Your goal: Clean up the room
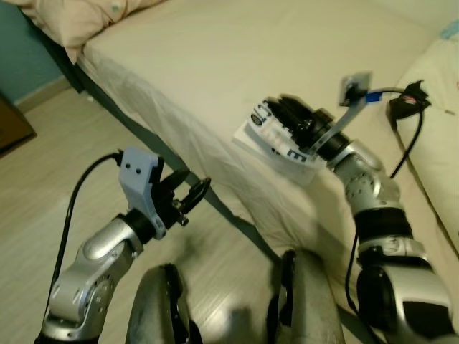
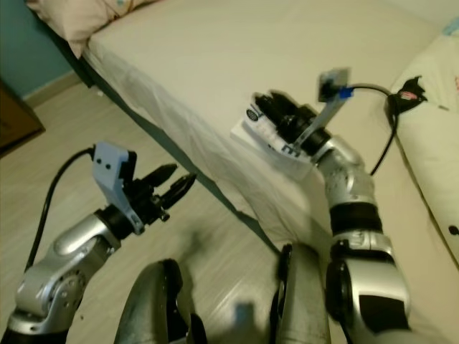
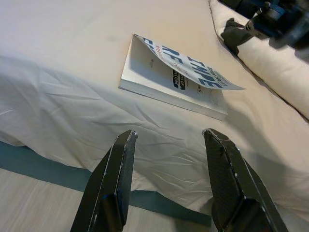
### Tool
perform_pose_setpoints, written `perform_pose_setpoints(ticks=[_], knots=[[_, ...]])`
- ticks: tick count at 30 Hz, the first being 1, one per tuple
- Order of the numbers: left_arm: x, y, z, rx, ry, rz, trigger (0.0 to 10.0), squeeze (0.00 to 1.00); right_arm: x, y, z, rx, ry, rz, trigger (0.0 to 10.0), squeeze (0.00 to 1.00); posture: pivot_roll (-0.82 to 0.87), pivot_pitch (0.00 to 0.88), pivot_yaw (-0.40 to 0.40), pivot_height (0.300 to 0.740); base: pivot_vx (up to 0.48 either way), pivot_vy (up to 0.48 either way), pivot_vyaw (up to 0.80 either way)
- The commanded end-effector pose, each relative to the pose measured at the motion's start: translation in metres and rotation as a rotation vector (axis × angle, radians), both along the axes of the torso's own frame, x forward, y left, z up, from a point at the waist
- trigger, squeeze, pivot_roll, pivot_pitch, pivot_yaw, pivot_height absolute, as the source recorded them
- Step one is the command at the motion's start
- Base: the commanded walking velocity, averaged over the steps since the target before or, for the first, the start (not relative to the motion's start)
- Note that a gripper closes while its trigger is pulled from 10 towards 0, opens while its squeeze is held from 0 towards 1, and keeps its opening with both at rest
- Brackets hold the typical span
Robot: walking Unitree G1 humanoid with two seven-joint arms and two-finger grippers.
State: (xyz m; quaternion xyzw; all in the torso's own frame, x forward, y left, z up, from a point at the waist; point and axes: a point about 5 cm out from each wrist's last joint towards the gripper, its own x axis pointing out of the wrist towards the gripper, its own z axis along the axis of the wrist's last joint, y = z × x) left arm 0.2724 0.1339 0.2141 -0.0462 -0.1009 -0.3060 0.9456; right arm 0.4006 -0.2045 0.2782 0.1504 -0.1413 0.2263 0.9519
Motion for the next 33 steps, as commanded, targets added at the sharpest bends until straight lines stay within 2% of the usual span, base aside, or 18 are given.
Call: perform_pose_setpoints(ticks=[1, 3, 4, 5, 7, 10, 12, 13, 14, 15, 16, 17, 18, 24, 29, 32, 33], knots=[[0.0, 0.002, -0.005, 0.012, 0.008, 0.003, 10.0, 0.0, 0.002, -0.023, -0.03, -0.011, 0.154, -0.167, 10.0, 0.0, 0.02, 0.297, 0.06, 0.536, 0.0, 0.0, 0.0], [-0.001, -0.001, -0.006, 0.01, 0.01, -0.018, 10.0, 0.0, -0.003, -0.048, -0.048, -0.032, 0.282, -0.306, 10.0, 0.0, 0.02, 0.29, 0.057, 0.536, 0.0, 0.0, 0.0], [-0.001, -0.001, -0.006, 0.01, 0.01, -0.018, 10.0, 0.0, -0.003, -0.048, -0.048, -0.032, 0.282, -0.306, 10.0, 0.0, 0.02, 0.29, 0.057, 0.536, 0.0, 0.0, 0.0], [-0.001, -0.002, -0.007, 0.01, 0.012, -0.025, 10.0, 0.0, -0.005, -0.055, -0.053, -0.033, 0.325, -0.344, 10.0, 0.0, 0.02, 0.29, 0.057, 0.536, 0.0, 0.0, 0.0], [-0.003, -0.004, -0.009, 0.003, 0.022, -0.035, 10.0, 0.0, -0.012, -0.072, -0.068, 0.038, 0.411, -0.398, 10.0, 0.0, 0.02, 0.282, 0.058, 0.536, 0.0, 0.0, 0.0], [-0.003, -0.005, -0.011, 0.001, 0.025, -0.036, 10.0, 0.0, -0.015, -0.079, -0.075, 0.081, 0.442, -0.419, 10.0, 0.0, 0.02, 0.282, 0.058, 0.536, 0.0, 0.0, 0.0], [-0.003, -0.005, -0.011, -0.006, 0.029, -0.034, 10.0, 0.0, -0.021, -0.09, -0.086, 0.189, 0.497, -0.443, 10.0, 0.0, 0.02, 0.281, 0.061, 0.536, 0.0, 0.0, 0.0], [-0.003, -0.005, -0.011, -0.006, 0.029, -0.034, 10.0, 0.0, -0.021, -0.09, -0.086, 0.189, 0.497, -0.443, 10.0, 0.0, 0.02, 0.281, 0.061, 0.536, 0.0, 0.0, 0.0], [-0.002, -0.004, -0.011, -0.01, 0.03, -0.031, 10.0, 0.0, -0.024, -0.093, -0.093, 0.259, 0.529, -0.424, 10.0, 0.07, 0.02, 0.282, 0.068, 0.536, 0.0, 0.0, 0.0], [-0.002, -0.004, -0.011, -0.01, 0.03, -0.031, 10.0, 0.0, -0.024, -0.093, -0.093, 0.259, 0.529, -0.424, 10.0, 0.07, 0.02, 0.282, 0.068, 0.536, 0.0, 0.0, 0.0], [-0.002, -0.002, -0.011, -0.011, 0.031, -0.03, 10.0, 0.0, -0.028, -0.096, -0.103, 0.326, 0.577, -0.424, 10.0, 0.85, 0.03, 0.285, 0.072, 0.536, 0.0, 0.0, 0.0], [-0.002, -0.002, -0.011, -0.011, 0.031, -0.03, 10.0, 0.0, -0.028, -0.096, -0.103, 0.326, 0.577, -0.424, 10.0, 0.85, 0.03, 0.285, 0.072, 0.536, 0.0, 0.0, 0.0], [-0.002, -0.001, -0.01, -0.011, 0.032, -0.03, 10.0, 0.0, -0.032, -0.098, -0.112, 0.364, 0.616, -0.438, 10.0, 1.0, 0.03, 0.286, 0.074, 0.536, 0.0, 0.0, 0.0], [-0.002, 0.002, -0.009, 0.005, 0.031, -0.036, 10.0, 0.0, -0.039, -0.095, -0.137, 0.386, 0.735, -0.457, 10.0, 1.0, 0.05, 0.303, 0.088, 0.536, 0.0, 0.0, 0.0], [-0.003, 0.004, -0.008, 0.013, 0.03, -0.033, 10.0, 0.0, -0.039, -0.091, -0.139, 0.387, 0.746, -0.444, 10.0, 1.0, 0.07, 0.317, 0.091, 0.536, 0.0, 0.0, 0.0], [-0.003, 0.005, -0.007, 0.016, 0.028, -0.029, 10.0, 0.0, -0.037, -0.087, -0.139, 0.416, 0.739, -0.421, 10.0, 1.0, 0.07, 0.322, 0.091, 0.536, 0.0, 0.0, 0.0], [-0.004, 0.005, -0.006, 0.017, 0.025, -0.029, 10.0, 0.0, -0.037, -0.086, -0.139, 0.465, 0.731, -0.421, 10.0, 1.0, 0.08, 0.336, 0.087, 0.536, 0.0, 0.0, 0.0]])
